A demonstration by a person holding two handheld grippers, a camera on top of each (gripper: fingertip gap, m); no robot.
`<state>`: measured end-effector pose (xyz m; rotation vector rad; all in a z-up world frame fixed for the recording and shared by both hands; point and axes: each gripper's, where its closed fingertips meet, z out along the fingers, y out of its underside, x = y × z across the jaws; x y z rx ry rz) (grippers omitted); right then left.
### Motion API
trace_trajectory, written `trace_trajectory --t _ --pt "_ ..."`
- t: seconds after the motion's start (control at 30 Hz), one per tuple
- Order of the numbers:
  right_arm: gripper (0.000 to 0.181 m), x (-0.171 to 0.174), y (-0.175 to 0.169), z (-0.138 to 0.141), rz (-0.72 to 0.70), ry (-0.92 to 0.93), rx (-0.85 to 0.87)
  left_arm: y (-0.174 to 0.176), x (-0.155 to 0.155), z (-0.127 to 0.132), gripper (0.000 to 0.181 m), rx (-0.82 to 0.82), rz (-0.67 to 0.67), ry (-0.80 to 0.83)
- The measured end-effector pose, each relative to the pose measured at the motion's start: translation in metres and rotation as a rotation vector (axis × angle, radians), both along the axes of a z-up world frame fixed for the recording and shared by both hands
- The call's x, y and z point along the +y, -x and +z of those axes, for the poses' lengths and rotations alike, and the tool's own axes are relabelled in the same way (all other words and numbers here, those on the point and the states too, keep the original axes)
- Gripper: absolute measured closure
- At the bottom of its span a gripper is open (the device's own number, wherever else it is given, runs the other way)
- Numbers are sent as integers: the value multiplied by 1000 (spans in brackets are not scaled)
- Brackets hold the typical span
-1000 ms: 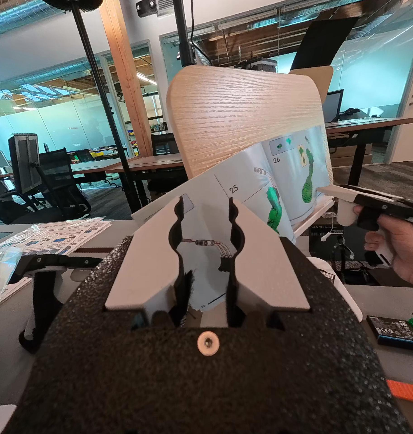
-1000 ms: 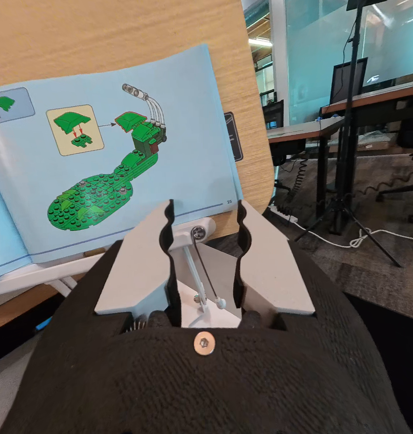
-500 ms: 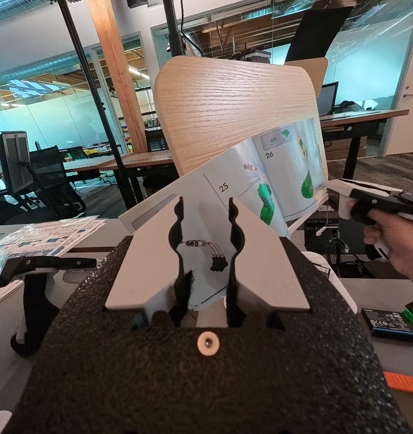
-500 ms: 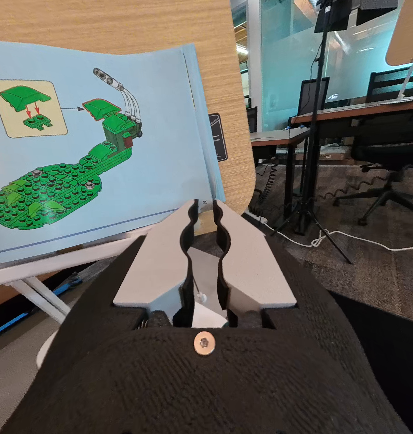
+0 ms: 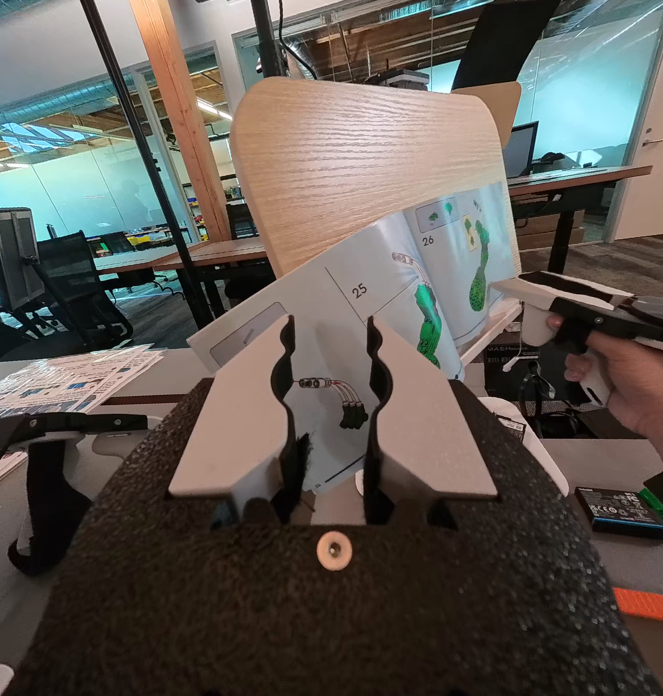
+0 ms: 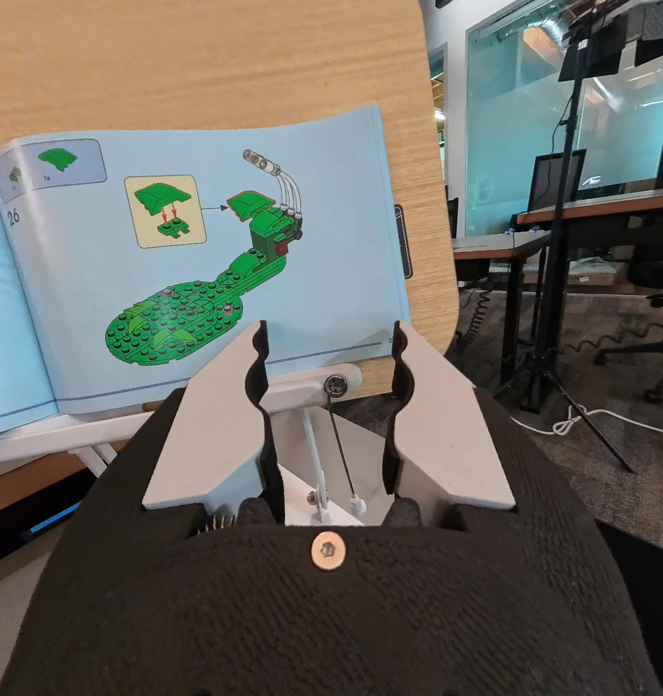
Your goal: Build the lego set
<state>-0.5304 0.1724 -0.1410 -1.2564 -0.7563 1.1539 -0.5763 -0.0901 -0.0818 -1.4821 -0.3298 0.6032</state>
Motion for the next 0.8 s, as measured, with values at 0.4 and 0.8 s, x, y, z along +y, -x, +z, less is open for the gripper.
trace_trajectory --t 0.4,0.8 --pt "98 -3 6 -3 58 74 22 -2 2 -1 146 -3 -10 5" --pt "137 -11 7 -4 59 21 -45 -4 7 -4 146 -5 -21 22"
